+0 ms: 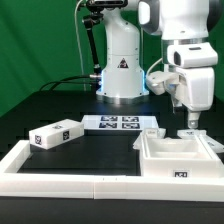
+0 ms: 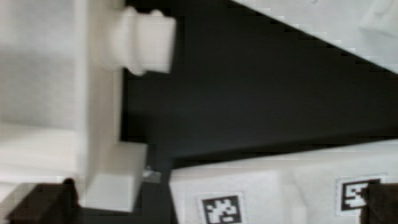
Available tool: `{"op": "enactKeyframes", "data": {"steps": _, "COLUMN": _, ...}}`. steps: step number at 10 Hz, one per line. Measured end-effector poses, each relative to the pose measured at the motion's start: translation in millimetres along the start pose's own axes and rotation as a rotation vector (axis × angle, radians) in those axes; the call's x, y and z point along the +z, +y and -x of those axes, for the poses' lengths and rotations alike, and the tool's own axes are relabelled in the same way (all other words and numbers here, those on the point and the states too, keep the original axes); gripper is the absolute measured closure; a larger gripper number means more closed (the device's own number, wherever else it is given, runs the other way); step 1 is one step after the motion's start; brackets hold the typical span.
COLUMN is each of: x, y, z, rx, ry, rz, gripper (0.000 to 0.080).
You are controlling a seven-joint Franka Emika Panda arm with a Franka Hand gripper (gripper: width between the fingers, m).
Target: Assemble cabinet
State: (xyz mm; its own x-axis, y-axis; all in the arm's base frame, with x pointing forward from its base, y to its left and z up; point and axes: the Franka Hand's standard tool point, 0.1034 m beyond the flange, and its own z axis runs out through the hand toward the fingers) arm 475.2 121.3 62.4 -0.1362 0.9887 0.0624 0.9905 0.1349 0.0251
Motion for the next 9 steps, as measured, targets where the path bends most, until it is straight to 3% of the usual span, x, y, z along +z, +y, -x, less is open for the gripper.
{"op": "enactKeyframes", "data": {"steps": 5, "x": 7.8, "y": 6.1, "z": 13.7, "rx": -0.09, "ry": 0.009, "rz": -0.006, "gripper": 0.0002}}
{"op": "enactKeyframes", "data": {"steps": 6, "x": 11.7, "y": 4.7, "z": 9.3, "rx": -0.102, "ry": 0.016, "rz": -0.008, "gripper": 0.0002}}
{"op": "enactKeyframes", "data": {"steps": 9, "x": 14.1, "y": 4.1, "z": 2.7, "rx": -0.096, "ry": 0.032, "rz": 0.061, "gripper": 0.0002}}
